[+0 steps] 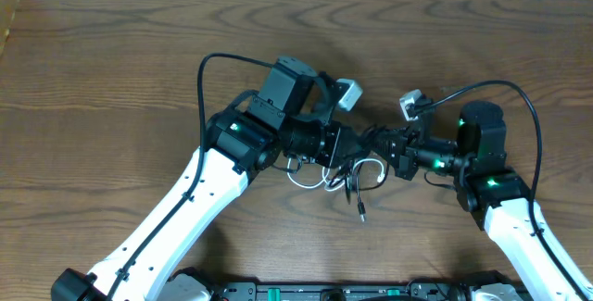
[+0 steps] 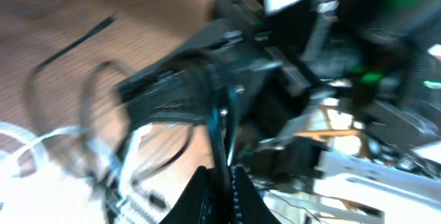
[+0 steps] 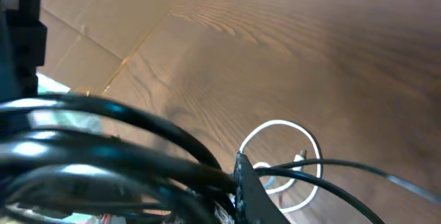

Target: Untangle cables

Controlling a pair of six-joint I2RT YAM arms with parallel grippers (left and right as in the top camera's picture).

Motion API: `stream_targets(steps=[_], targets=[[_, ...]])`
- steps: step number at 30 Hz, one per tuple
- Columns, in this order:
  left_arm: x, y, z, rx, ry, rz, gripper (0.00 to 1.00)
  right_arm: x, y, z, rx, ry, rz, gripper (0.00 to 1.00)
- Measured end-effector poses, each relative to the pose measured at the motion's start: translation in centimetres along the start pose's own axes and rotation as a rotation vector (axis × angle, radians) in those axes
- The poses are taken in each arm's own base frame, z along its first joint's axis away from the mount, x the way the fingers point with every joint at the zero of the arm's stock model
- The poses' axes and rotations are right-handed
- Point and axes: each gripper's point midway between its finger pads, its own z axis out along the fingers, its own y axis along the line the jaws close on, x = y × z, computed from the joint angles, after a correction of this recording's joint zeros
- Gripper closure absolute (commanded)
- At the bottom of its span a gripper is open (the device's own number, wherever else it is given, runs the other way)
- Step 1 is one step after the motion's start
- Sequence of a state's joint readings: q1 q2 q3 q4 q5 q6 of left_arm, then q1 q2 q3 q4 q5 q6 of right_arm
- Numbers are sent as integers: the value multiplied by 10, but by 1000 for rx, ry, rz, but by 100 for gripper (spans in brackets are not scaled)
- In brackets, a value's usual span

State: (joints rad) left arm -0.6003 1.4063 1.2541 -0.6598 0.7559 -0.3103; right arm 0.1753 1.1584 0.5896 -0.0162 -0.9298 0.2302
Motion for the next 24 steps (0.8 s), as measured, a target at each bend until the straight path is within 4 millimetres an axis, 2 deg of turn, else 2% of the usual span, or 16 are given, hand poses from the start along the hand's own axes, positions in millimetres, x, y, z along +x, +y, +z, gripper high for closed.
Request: stream_targets(steps=[9,15,24], targets=[[17,61,-11,-349,17,-83,93,13,-17,0,96,36,65,99],[15,71,-15,-412,2,-81,93,13,-22,0,124,32,83,99],[13,78,-19,-433,-9,-93,92,25,-43,-4,266,40,275,99]])
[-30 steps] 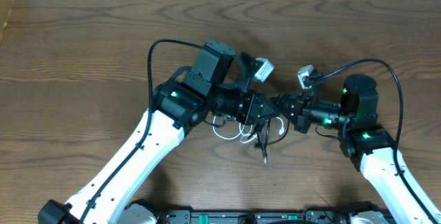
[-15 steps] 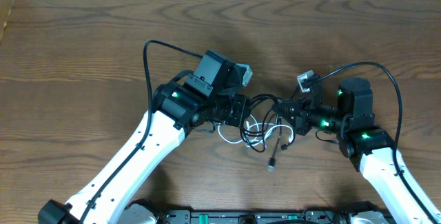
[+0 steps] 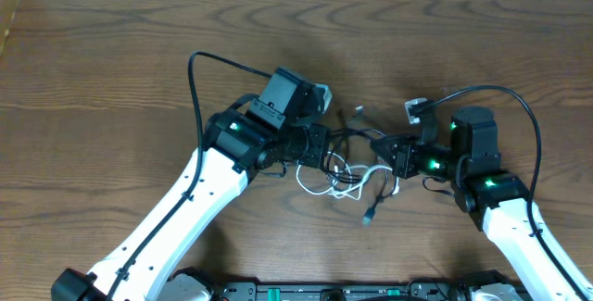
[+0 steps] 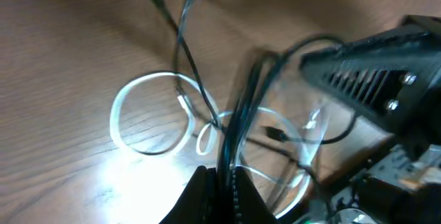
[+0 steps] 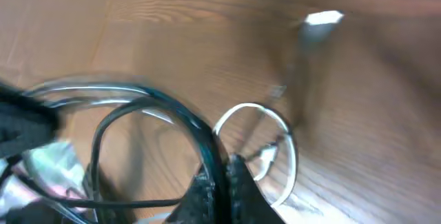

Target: Untangle cables

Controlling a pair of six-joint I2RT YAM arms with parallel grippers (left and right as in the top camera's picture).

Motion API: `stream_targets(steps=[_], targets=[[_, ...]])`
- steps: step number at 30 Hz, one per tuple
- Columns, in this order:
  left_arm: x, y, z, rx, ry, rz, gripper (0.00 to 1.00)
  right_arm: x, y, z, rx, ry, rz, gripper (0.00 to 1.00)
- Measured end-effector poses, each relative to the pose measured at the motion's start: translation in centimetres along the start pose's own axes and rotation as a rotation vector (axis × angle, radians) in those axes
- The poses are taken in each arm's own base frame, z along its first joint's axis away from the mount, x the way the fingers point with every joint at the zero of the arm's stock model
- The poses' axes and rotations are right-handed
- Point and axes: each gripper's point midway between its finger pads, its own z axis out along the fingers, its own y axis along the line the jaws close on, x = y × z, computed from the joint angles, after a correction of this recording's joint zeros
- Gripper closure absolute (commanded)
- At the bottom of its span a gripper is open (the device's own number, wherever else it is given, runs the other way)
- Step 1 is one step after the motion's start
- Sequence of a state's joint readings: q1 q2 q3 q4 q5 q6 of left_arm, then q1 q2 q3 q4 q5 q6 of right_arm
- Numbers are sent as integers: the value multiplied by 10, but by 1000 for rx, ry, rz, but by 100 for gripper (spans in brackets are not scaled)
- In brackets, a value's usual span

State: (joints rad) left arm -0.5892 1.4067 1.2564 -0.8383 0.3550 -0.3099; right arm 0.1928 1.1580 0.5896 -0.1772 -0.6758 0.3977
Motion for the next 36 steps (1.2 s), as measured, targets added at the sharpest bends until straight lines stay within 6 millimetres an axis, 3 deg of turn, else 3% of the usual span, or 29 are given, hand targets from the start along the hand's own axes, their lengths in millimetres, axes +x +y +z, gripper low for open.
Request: stream_targets(steps=[3,9,13,19,20,23,25,29,33,36], targets=[[-4,15,-3,-38,-12,-34,93,-4,-19,-2,95,-28,58,99],[-10,33,-8,-68,-29,-81,93,-4,-35,-4,179,-44,101,99],[-9,40,-10,-79,-24,-102,93,6,-52,-8,276,-25,148,99],[-9,40,-10,-80,-22,-104,93,26,-96,-29,521,-12,283,99],[-9,40,-10,-80,-22,-104,93,26,-101,-32,542,-20,292,94],[-9,38,-10,-63,-19,-104,93,14,-108,-37,560,-75,304,56],[-10,31,-9,-23,-17,-99,93,-5,-100,-34,490,-124,246,45],[-16,10,-10,91,-29,-81,93,-34,-54,-20,227,-166,72,48],[-25,-8,-13,191,-50,-81,93,-35,-8,-15,-22,-128,-37,51],[-30,-17,-15,239,-61,-115,93,-25,12,-16,-135,-77,-56,55]])
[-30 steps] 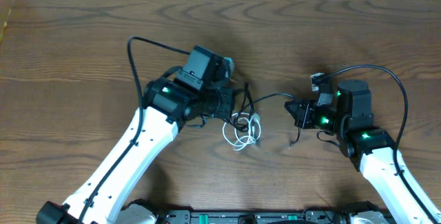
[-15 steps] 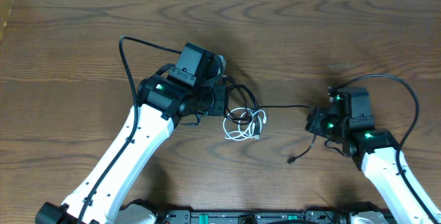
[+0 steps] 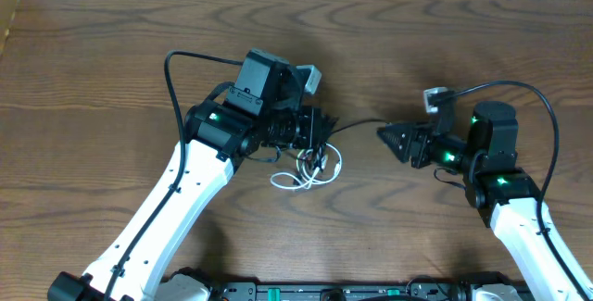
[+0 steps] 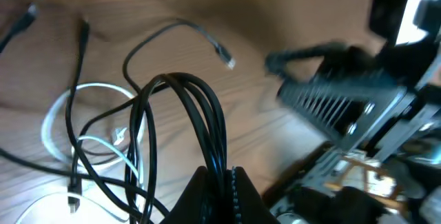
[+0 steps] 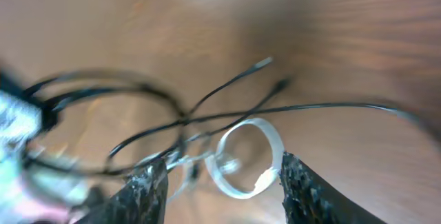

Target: Untangle cables

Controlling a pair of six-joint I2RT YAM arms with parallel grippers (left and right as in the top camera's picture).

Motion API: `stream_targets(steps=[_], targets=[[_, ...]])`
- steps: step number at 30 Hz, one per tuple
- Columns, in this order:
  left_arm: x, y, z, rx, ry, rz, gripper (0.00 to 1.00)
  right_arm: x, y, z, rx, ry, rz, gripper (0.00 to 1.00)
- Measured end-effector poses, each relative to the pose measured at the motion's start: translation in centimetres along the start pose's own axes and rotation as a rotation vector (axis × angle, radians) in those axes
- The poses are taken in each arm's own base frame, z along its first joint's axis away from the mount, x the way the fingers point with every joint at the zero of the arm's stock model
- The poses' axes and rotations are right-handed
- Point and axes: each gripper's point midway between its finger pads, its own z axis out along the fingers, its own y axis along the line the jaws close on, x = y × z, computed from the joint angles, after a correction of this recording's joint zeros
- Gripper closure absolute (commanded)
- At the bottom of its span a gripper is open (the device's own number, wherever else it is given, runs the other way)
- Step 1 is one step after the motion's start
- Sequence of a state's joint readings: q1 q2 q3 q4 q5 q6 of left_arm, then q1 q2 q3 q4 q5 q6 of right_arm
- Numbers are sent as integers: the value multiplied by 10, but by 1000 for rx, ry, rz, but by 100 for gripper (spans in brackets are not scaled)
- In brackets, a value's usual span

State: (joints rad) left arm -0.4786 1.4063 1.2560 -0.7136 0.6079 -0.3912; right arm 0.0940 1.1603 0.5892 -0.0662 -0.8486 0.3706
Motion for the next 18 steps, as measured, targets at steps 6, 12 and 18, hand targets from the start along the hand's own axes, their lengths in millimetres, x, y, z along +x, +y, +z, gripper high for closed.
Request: stream_targets(steps=[6,12,18], targets=[[-4,-9,0,46,-8,-131,93,15,18,0,-106,70,12,57],[-17,-27,-2,135,-37,-209,93,29,34,5,-162,128,7,57],[-23,-43,-5,218,-35,-245,93,38,42,12,-169,159,-13,60]])
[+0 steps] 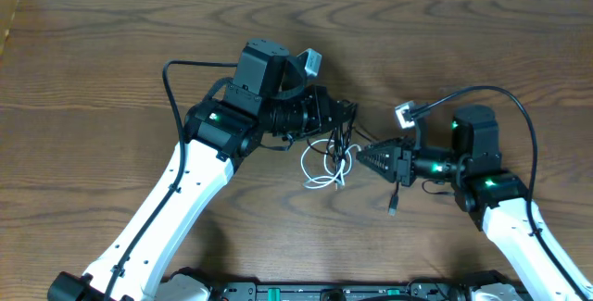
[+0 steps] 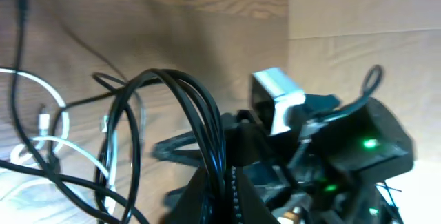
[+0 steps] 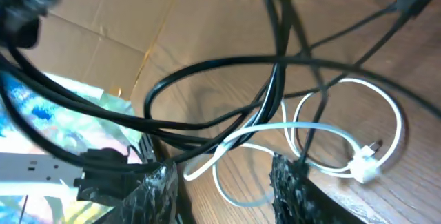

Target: Untangle cables

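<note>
The tangle is a black cable bundle (image 1: 335,139) and a thin white cable (image 1: 324,167) on the wooden table (image 1: 111,69). My left gripper (image 1: 338,116) is shut on several black loops (image 2: 200,107), held up above the white cable (image 2: 48,124). My right gripper (image 1: 366,159) stands open just right of the tangle, pointing at it. In the right wrist view its fingers (image 3: 155,189) are wide apart, with a white cable (image 3: 372,127) strand low between them and black cable (image 3: 227,65) crossing above. A loose black plug end (image 1: 394,206) lies under the right arm.
A cardboard edge (image 1: 7,14) shows at the table's far left. Each arm's own black lead arcs over it, the left lead (image 1: 176,83) and the right lead (image 1: 505,97). Bare wood lies all round the tangle.
My right gripper, still open, has moved left and now sits right at the tangle. My left gripper has shifted right with the black loops. The white cable lies further right.
Both grippers were close together over the tangle, each shut on black cable. They stayed shut as the cables spread a little. Then the right gripper was open and drawn back to the right, while the left held its loops. Now the right is back at the tangle.
</note>
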Controlling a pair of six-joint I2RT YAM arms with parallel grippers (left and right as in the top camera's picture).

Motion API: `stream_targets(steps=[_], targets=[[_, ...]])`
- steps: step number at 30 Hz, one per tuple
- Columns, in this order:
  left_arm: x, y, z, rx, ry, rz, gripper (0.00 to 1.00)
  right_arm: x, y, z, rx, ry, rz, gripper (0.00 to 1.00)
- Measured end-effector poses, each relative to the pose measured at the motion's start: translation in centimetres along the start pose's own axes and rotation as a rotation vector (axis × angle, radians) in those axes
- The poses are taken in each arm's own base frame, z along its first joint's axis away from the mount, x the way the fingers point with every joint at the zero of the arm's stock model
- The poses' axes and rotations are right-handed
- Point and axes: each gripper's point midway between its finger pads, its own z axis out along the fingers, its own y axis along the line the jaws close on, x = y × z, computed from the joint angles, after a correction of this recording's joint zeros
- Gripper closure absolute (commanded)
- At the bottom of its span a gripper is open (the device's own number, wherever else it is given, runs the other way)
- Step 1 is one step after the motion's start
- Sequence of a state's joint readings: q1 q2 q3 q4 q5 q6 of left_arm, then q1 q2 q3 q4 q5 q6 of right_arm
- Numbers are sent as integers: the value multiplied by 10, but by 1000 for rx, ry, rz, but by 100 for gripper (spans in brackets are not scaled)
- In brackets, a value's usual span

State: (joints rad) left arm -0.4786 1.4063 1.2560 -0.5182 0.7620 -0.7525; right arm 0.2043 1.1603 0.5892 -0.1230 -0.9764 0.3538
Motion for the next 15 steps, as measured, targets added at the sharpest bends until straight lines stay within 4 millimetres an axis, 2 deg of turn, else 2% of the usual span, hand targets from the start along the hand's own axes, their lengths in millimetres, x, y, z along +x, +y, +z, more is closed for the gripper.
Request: stream_targets(steps=[9,15], targets=[[6,-17,-1,87,49,-14,93,-2,-7,1,47,-13,-4,60],[12,-22,-1,112,80,-26,93,-6,-13,1,83,-32,-11,60]])
